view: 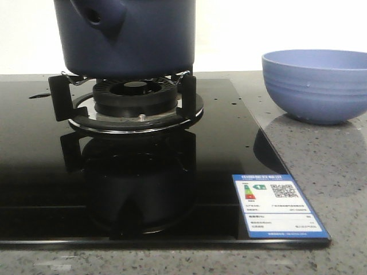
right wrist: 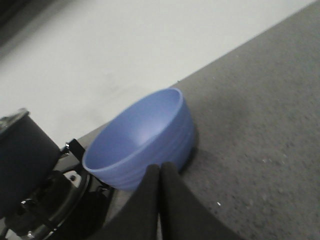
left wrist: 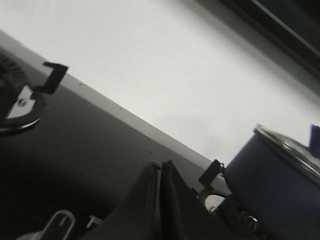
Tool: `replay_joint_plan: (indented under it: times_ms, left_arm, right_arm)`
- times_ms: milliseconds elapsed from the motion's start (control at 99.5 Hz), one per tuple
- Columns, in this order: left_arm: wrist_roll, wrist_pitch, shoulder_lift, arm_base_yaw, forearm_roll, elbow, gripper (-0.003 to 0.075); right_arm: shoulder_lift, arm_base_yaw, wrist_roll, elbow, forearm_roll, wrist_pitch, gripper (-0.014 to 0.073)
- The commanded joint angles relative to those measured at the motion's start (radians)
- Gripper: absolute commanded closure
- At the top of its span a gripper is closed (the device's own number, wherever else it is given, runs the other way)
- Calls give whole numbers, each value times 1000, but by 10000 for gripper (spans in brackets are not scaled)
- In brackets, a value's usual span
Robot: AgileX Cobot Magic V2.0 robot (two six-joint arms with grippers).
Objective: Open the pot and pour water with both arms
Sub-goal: 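Move left gripper to the lid knob, right gripper to the bowl rim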
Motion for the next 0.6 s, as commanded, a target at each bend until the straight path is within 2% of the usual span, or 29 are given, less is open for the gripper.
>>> replay_joint_plan:
  times_ms: [0, 80, 161, 281, 442, 452, 533, 593]
  left_arm:
    - [84, 72, 58, -2, 46, -138, 741]
    - [181, 195, 155, -2, 46, -264, 741]
    - [249, 285, 245, -38, 43, -364, 741]
    - [260, 295, 353, -139, 47, -460, 741]
    - [322, 299, 428, -265, 47, -518, 738]
    - [336, 299, 443, -298, 35, -528, 726]
    - [338, 285, 464, -343, 28, -538, 662]
    - [338, 256, 481, -383, 15, -538, 563]
  right_arm:
    - [59, 1, -5, -134, -51, 24, 641]
    - [164, 1, -12, -238, -119, 145, 641]
    - [284, 1, -106, -350, -140, 267, 641]
    - [455, 11, -233, -485, -133, 385, 642]
    - [554, 68, -278, -572, -127, 397, 638]
    - [565, 94, -296, -583, -121, 399, 617]
    - [574, 122, -301, -592, -112, 411, 536]
    - [582, 141, -301, -592, -98, 411, 414]
